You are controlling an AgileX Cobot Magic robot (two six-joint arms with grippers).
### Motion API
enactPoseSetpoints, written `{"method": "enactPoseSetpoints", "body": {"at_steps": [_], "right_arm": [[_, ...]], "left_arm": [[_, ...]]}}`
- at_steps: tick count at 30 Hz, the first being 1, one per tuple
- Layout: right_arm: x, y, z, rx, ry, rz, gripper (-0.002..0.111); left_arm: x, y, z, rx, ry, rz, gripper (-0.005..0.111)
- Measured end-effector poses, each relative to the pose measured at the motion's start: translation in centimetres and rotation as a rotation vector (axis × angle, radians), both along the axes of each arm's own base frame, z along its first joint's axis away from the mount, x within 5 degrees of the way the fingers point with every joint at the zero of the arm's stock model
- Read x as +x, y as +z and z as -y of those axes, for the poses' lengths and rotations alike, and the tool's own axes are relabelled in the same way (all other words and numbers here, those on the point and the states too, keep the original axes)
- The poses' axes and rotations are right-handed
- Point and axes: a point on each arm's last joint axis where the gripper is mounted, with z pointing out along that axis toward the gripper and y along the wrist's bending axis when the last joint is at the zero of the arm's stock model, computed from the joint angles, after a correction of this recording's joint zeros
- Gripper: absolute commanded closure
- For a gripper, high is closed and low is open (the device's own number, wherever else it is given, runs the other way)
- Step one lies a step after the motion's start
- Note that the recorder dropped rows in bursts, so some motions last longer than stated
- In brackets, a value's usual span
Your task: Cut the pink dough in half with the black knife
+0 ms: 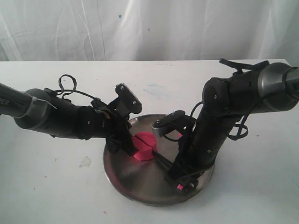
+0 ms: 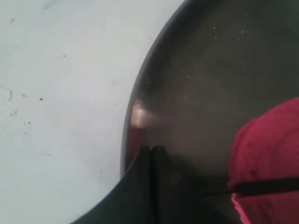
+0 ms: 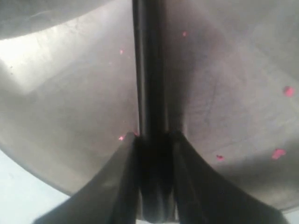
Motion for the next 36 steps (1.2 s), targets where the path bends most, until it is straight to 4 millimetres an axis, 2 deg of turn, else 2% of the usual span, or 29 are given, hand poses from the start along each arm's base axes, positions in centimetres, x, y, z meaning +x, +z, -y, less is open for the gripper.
{"method": "enactPoseSetpoints", "body": {"at_steps": [9,20,32,36], "right_arm": [[0.2,-0.8,-0.2,0.000,-0.006,-0.024,0.108],[0.2,-0.8,-0.3,0.000,-0.007,-0.027,0.108],[0.3,-0.9,-0.3,0.000,-0.005,-0.027,0.108],[0.3,-0.9,-0.3,0.000,-0.005,-0.027,0.108]], "left_arm": [[0.0,0.0,0.0,0.000,0.000,-0.001,0.107],[0.4,-1.3,0.4,0.018,-0.010,0.025,0.107],[0.5,-1.2,0.4,0.038,-0.029,0.052,0.107],[0.2,0.0,0.4,0.043,-0.049,0.060,0.107]]}}
